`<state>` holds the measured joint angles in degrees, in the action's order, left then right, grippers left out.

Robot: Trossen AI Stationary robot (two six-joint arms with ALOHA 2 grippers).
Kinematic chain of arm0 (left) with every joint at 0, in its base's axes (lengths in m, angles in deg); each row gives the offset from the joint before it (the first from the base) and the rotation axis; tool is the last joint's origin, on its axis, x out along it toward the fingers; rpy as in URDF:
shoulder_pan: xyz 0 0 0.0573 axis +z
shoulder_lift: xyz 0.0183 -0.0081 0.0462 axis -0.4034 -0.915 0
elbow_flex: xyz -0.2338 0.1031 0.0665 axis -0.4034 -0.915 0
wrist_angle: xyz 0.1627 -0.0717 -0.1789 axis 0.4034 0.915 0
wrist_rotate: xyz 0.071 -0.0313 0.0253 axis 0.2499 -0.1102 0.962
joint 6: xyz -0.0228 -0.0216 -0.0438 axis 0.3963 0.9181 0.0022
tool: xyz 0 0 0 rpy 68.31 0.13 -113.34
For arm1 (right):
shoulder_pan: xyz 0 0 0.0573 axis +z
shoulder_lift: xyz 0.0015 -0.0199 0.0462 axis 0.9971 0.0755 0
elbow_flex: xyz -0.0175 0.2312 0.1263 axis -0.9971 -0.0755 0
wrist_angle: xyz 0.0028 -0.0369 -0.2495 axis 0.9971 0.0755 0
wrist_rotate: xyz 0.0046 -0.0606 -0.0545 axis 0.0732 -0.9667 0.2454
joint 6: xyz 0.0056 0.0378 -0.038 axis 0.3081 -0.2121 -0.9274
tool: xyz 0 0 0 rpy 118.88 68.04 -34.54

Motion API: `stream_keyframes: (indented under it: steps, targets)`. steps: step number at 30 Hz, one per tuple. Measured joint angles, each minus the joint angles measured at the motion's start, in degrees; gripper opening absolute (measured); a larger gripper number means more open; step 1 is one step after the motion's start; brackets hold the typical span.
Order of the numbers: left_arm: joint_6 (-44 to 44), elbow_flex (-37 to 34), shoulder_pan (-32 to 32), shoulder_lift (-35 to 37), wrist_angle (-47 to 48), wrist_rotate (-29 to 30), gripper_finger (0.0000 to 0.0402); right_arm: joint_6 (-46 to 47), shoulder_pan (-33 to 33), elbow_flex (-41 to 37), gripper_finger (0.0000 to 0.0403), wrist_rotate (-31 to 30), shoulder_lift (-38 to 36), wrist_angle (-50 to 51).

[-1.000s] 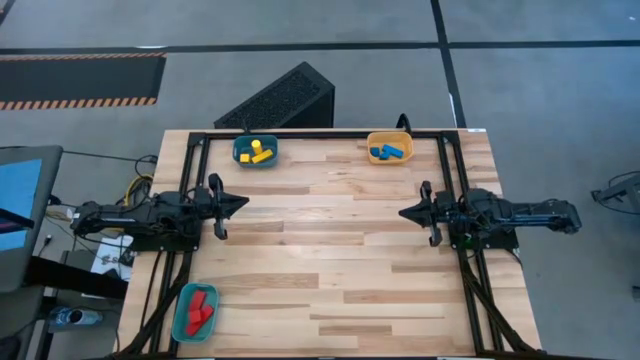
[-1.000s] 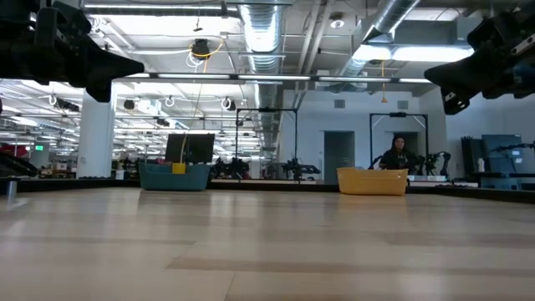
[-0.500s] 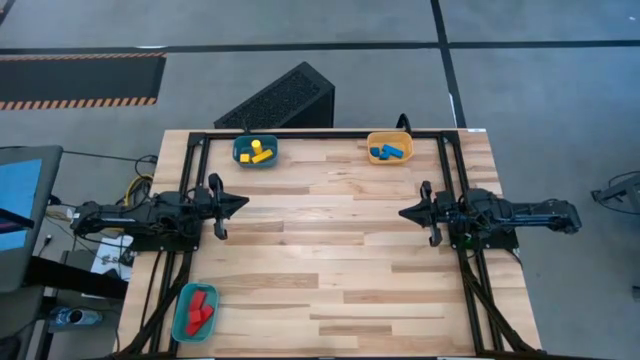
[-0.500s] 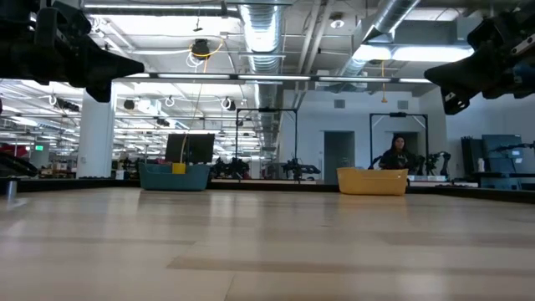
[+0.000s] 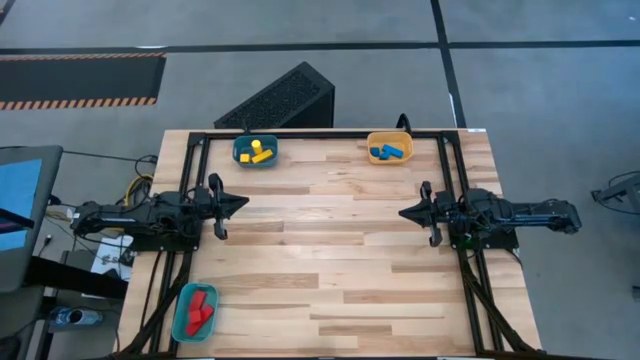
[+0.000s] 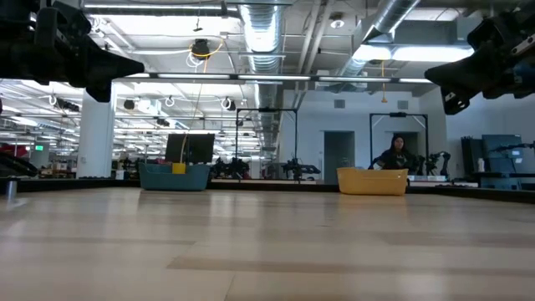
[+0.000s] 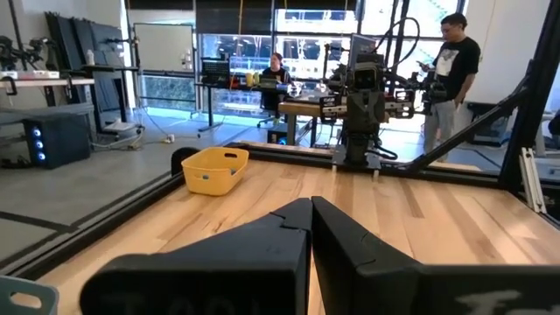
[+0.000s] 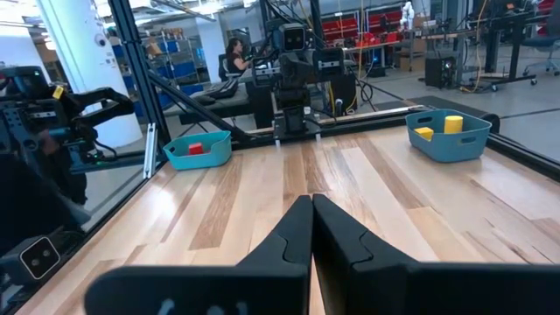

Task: Sort & place blocks by color
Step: Return to Home Position

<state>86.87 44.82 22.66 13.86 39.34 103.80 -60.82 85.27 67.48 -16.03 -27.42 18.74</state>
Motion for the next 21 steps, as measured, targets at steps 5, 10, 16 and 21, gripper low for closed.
stream_keyframes:
  steps: [5,10,16,21]
  targets:
    - [-0.4,0.0,0.0,0.0,0.0,0.0,0.0000,0.0,0.0,0.0,0.0029,0.0,0.0,0.0]
    - [0.1,0.0,0.0,0.0,0.0,0.0,0.0000,0.0,0.0,0.0,0.0027,0.0,0.0,0.0]
    - [0.0,0.0,0.0,0.0,0.0,0.0,0.0000,0.0,0.0,0.0,0.0029,0.0,0.0,0.0]
    - [-0.4,0.0,0.0,0.0,0.0,0.0,0.0000,0.0,0.0,0.0,0.0027,0.0,0.0,0.0]
